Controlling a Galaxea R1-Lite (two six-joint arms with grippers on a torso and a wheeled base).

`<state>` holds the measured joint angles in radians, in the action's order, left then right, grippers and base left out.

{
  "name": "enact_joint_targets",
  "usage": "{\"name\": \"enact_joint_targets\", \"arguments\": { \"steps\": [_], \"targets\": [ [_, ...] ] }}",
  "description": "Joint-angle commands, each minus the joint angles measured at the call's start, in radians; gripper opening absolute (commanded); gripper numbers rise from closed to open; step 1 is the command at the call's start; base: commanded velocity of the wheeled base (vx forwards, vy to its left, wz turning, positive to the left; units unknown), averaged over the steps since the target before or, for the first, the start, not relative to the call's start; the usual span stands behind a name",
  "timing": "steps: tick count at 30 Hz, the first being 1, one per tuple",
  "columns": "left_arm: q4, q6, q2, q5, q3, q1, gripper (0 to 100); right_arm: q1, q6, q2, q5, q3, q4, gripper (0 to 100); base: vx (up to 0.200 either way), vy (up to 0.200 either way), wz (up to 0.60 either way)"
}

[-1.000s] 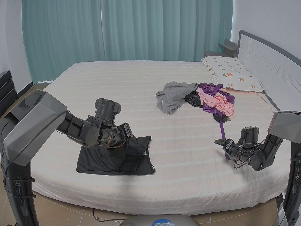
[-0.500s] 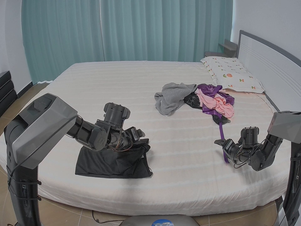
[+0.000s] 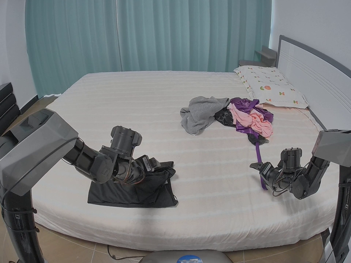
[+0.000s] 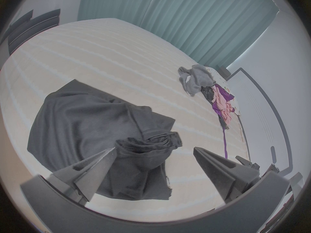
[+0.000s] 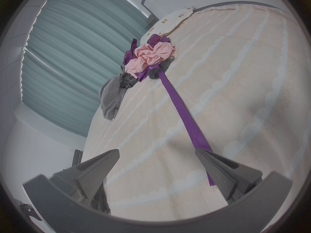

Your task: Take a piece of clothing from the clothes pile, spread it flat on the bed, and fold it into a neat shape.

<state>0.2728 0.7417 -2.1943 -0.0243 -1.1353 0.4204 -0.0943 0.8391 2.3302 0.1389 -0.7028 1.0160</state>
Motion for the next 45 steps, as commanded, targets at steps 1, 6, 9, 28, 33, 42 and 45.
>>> {"name": "enact_joint_targets", "arguments": {
  "steps": [1,6,9,28,33,42,45],
  "targets": [
    [0.12,0.008,0.053,0.023,0.154,-0.06,100,-0.001,0.0,-0.003,0.001,0.008,0.001,100,0.0,0.0,0.0],
    [0.195,0.096,0.079,0.066,0.238,-0.115,100,-0.001,0.0,-0.002,0.001,0.006,0.001,100,0.0,0.0,0.0],
    [0.201,0.145,0.107,0.161,0.276,-0.161,100,-0.001,0.0,-0.002,0.001,0.006,0.001,100,0.0,0.0,0.0],
    [0.201,0.205,0.1,0.438,0.344,-0.293,100,-0.022,-0.005,-0.008,-0.004,0.017,0.01,100,0.0,0.189,0.0],
    [0.207,0.205,0.1,0.438,0.344,-0.293,100,-0.028,-0.006,-0.009,-0.005,0.017,0.01,100,0.0,0.2,0.0],
    [0.207,0.205,0.099,0.438,0.342,-0.293,100,-0.058,-0.011,-0.048,-0.01,0.042,0.009,100,0.0,0.2,0.0],
    [0.207,0.205,0.097,0.437,0.342,-0.292,100,-0.074,-0.012,-0.048,-0.012,0.049,0.01,100,0.0,0.2,0.0]
  ]
}}
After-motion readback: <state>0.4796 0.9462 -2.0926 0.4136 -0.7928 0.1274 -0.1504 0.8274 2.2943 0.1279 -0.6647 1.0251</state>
